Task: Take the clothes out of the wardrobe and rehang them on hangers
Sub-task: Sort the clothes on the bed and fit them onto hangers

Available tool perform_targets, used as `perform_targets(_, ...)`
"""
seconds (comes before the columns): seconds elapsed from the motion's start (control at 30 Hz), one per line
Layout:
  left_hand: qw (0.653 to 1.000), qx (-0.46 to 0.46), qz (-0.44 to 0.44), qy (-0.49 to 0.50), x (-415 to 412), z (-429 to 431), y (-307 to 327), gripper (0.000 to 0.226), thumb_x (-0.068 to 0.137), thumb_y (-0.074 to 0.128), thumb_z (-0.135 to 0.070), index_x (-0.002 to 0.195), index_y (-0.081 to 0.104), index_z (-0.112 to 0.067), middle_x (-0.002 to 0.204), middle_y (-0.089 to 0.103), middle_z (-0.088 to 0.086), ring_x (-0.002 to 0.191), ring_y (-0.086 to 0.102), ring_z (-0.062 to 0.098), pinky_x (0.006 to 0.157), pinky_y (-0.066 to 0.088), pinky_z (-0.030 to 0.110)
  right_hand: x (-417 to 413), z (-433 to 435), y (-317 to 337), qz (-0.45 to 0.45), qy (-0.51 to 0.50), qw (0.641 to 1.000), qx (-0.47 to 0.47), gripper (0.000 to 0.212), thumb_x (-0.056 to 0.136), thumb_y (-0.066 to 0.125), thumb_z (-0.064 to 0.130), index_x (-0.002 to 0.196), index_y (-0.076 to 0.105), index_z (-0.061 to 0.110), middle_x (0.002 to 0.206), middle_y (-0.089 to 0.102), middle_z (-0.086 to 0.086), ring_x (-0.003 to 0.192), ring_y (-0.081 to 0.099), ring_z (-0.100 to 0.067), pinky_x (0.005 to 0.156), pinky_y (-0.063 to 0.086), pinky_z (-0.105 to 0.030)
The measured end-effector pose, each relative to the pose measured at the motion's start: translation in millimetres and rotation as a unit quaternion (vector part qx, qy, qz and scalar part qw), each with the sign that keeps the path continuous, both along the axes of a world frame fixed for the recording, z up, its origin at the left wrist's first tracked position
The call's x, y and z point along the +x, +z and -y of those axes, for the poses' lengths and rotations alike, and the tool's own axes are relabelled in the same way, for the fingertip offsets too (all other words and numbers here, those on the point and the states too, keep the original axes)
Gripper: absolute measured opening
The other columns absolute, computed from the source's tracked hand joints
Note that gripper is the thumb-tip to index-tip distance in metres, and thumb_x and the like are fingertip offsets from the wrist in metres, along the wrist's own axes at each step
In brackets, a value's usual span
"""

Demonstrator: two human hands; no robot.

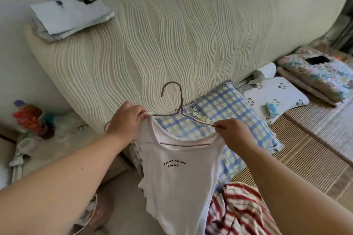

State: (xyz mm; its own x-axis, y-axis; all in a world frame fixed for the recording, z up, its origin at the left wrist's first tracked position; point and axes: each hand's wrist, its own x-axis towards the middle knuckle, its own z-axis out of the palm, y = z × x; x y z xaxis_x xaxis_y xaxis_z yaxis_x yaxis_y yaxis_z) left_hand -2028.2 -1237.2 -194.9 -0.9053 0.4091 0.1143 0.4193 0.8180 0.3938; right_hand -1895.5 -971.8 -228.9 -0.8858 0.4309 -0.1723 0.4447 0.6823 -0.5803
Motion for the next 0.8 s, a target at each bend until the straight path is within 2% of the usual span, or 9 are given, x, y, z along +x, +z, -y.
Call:
perform_targets(0.13,0.996,-0.053,0.067,0.010,-38.2,-17.0,-66.5,0.016,0.094,0.053,-0.031,0.095,0.067,-0.024,0.095,0.050,0.002,0.095,0.054,0.023,0.084,0.044,0.035,-34.4,-18.9,-54.2,0.083,0.034,0.996,0.000,0.023,0.094,0.053,0.021,0.110,0.070,0.021,0.110,0.068,0.003,0.097,0.059,-0.015,0.073,0.037,-0.021)
perform_targets(0.23,0.984,-0.160,0.060,0.048,-60.2,-36.9,-109.3,0.021,0.096,0.045,-0.042,0.099,0.064,-0.032,0.105,0.055,0.001,0.103,0.051,0.026,0.083,0.045,0.038,-56.9,-29.7,-92.5,0.107,0.028,0.994,-0.021,0.022,0.093,0.055,0.023,0.108,0.071,0.021,0.100,0.069,0.003,0.085,0.059,-0.013,0.075,0.046,-0.024)
perform_targets(0.3,0.974,-0.208,0.052,0.066,-66.5,-49.6,-130.0,0.025,0.097,0.040,-0.044,0.103,0.062,-0.034,0.112,0.055,0.000,0.106,0.046,0.027,0.085,0.041,0.037,-67.3,-34.0,-111.9,0.121,0.026,0.992,-0.038,0.022,0.093,0.056,0.025,0.109,0.070,0.020,0.103,0.069,0.003,0.083,0.057,-0.010,0.081,0.048,-0.023)
perform_targets(0.37,0.978,-0.180,0.074,0.074,-76.1,-61.8,-150.7,0.025,0.097,0.042,-0.040,0.103,0.064,-0.030,0.112,0.055,0.003,0.106,0.046,0.028,0.087,0.041,0.037,-76.6,-39.5,-129.7,0.132,0.030,0.990,-0.038,0.024,0.095,0.053,0.025,0.113,0.068,0.020,0.109,0.068,0.002,0.085,0.055,-0.010,0.080,0.045,-0.020)
perform_targets(0.43,0.985,-0.105,0.115,0.080,-88.3,-72.3,-168.2,0.024,0.096,0.047,-0.031,0.111,0.065,-0.025,0.115,0.055,0.008,0.107,0.051,0.029,0.090,0.044,0.036,-85.8,-45.0,-142.9,0.125,0.019,0.991,-0.038,0.027,0.097,0.050,0.025,0.119,0.064,0.019,0.118,0.064,-0.002,0.091,0.057,-0.013,0.082,0.043,-0.021)
perform_targets(0.53,0.983,-0.032,0.173,0.058,-92.0,-85.7,-179.0,0.045,0.095,0.051,-0.021,0.139,0.045,-0.023,0.144,0.040,0.009,0.129,0.042,0.028,0.107,0.035,0.037,-93.9,-49.1,-156.5,0.088,-0.011,0.995,-0.044,0.039,0.096,0.052,0.028,0.135,0.050,0.026,0.137,0.049,-0.002,0.115,0.054,-0.019,0.096,0.042,-0.029)
perform_targets(0.6,0.978,-0.033,0.206,0.025,-83.8,-90.7,-177.0,0.056,0.096,0.051,-0.023,0.148,0.029,-0.027,0.157,0.020,0.004,0.142,0.026,0.023,0.113,0.025,0.036,-93.7,-47.4,-163.1,0.076,0.010,0.997,-0.024,0.048,0.093,0.056,0.031,0.139,0.044,0.031,0.143,0.042,0.002,0.124,0.048,-0.019,0.103,0.039,-0.032)
perform_targets(0.67,0.971,-0.060,0.230,-0.002,-69.0,-91.1,-172.3,0.061,0.097,0.050,-0.027,0.150,0.021,-0.030,0.160,0.006,-0.002,0.146,0.015,0.020,0.115,0.020,0.036,-86.6,-40.6,-164.8,0.076,0.040,0.996,-0.011,0.052,0.091,0.058,0.032,0.140,0.042,0.033,0.146,0.039,0.004,0.129,0.043,-0.019,0.107,0.037,-0.034)
perform_targets(0.8,0.967,-0.103,0.231,-0.034,-38.4,-90.2,-159.4,0.060,0.097,0.049,-0.027,0.150,0.022,-0.032,0.161,0.001,-0.003,0.146,0.014,0.021,0.115,0.024,0.039,-58.2,-24.5,-153.9,0.079,0.096,0.992,0.019,0.055,0.090,0.057,0.036,0.141,0.036,0.039,0.150,0.034,0.009,0.133,0.038,-0.017,0.110,0.035,-0.037)
